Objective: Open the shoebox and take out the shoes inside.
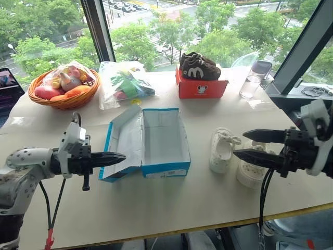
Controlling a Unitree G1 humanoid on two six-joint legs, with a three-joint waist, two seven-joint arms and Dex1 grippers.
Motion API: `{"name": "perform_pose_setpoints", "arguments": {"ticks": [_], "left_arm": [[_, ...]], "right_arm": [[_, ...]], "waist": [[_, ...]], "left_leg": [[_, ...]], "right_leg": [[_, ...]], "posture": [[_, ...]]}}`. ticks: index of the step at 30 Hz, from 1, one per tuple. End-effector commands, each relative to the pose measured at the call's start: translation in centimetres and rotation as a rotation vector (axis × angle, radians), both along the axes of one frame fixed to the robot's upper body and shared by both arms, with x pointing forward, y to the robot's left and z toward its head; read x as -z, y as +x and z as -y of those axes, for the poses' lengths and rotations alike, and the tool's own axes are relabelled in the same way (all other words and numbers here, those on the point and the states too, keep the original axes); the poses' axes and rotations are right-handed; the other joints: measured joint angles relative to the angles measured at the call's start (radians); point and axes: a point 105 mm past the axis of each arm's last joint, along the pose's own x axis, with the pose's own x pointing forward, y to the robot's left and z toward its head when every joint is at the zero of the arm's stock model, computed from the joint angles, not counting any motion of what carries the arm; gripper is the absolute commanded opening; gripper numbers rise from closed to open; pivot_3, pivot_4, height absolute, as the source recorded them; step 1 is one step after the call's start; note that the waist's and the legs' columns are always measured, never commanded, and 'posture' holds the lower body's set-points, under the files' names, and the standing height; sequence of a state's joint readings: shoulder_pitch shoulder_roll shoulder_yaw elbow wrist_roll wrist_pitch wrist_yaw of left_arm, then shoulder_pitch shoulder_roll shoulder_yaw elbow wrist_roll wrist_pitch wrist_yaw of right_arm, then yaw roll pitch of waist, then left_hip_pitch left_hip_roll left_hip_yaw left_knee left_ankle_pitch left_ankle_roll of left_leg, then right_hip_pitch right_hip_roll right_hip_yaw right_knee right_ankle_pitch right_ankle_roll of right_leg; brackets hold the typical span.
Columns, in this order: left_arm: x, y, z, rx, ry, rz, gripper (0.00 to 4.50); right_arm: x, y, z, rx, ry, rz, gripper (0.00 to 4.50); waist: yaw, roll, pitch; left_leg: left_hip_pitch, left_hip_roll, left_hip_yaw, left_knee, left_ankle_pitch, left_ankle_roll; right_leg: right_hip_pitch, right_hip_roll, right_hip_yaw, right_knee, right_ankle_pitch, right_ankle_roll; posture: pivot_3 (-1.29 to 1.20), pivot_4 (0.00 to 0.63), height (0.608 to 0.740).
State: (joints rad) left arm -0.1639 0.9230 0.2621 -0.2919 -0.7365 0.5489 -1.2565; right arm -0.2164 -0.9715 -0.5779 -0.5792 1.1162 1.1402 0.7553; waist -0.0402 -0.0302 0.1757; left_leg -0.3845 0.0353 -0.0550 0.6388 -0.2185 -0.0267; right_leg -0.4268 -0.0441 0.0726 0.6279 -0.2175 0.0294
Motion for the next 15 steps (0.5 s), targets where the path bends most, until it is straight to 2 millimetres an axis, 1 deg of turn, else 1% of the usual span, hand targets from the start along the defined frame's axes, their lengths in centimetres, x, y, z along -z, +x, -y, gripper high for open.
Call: {"name": "perform_pose_setpoints", "arguments": {"ticks": [1,6,10,15], "left_arm": [[-1.6,-0.2,-0.1,-0.004,-0.006,0.063,0.00],[-1.8,-0.2,0.0,-0.011,-0.015,0.072,0.00],[-1.8,-0.2,0.0,-0.016,-0.019,0.076,0.00],[-1.7,-0.3,0.0,-0.025,-0.023,0.077,0.00]], "right_arm": [[-0.1,0.5,0.0,0.029,0.003,0.038,4.46],[0.7,1.7,0.1,0.106,0.019,0.051,4.46],[1.3,1.3,-0.5,0.079,0.014,0.046,4.46],[1.0,1.3,-0.8,0.068,0.028,0.051,4.46]], "waist": [[0.000,0.000,0.000],[-0.001,0.000,0.000],[-0.001,0.000,0.000],[-0.002,0.000,0.000]], "left_leg": [[0.000,0.000,0.000,0.000,0.000,0.000],[-0.001,0.000,0.000,0.000,-0.001,0.001],[0.000,0.000,0.000,0.000,-0.001,0.001],[0.000,0.000,0.000,0.000,-0.001,0.001]], "right_leg": [[0.000,0.000,0.000,0.000,0.000,0.000],[0.000,0.000,0.000,0.000,0.000,0.000],[0.000,0.000,0.000,0.000,0.000,0.000],[0.000,0.000,0.000,0.000,0.000,0.000]], "posture": [[0.00,0.150,0.740],[0.00,0.150,0.740],[0.00,0.150,0.740],[0.00,0.150,0.740]]}}
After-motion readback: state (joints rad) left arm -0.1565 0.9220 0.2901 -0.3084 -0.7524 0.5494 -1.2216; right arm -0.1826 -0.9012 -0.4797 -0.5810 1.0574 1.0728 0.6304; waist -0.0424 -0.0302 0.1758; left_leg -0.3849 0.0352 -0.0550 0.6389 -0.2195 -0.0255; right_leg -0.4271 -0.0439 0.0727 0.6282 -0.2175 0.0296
